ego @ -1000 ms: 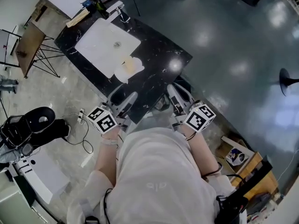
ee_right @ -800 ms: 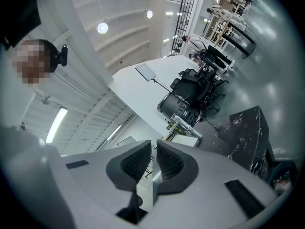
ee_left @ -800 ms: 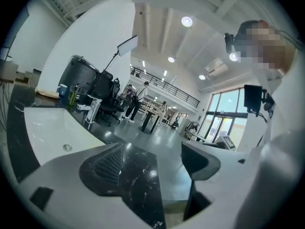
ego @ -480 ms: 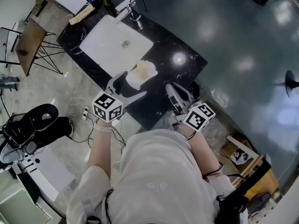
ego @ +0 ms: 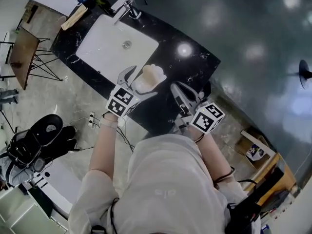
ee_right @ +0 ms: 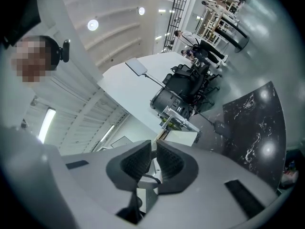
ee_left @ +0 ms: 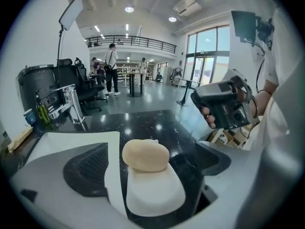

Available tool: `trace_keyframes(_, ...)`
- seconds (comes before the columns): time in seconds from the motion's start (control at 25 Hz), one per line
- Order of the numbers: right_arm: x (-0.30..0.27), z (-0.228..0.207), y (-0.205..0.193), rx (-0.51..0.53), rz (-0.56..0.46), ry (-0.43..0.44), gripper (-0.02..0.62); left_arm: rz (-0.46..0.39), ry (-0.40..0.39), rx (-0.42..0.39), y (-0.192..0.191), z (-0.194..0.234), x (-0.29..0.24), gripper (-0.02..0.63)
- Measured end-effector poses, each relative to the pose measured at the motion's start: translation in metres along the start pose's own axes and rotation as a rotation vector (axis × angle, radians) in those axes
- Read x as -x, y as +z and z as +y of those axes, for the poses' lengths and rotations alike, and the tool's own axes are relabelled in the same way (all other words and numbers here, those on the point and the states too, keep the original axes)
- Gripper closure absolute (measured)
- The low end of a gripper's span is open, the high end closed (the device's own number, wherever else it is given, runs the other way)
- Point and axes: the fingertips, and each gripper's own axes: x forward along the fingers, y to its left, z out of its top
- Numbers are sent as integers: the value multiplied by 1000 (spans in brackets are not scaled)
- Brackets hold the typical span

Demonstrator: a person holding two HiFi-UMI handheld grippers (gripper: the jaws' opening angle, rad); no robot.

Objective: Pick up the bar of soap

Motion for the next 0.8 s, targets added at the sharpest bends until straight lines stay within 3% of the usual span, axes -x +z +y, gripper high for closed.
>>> trace_keyframes(0.2,-6,-12,-5,-17,20,-28,545,47,-46,14,-7,4,-25,44)
trace_keyframes(0.52,-13,-29,-6,-37,19,-59,545,150,-31,-72,-24,18,-56,38)
trace_keyframes(0.8,-17,-36,-7,-39,27,-66,545,204,-111,-74,-31,9,-60,38)
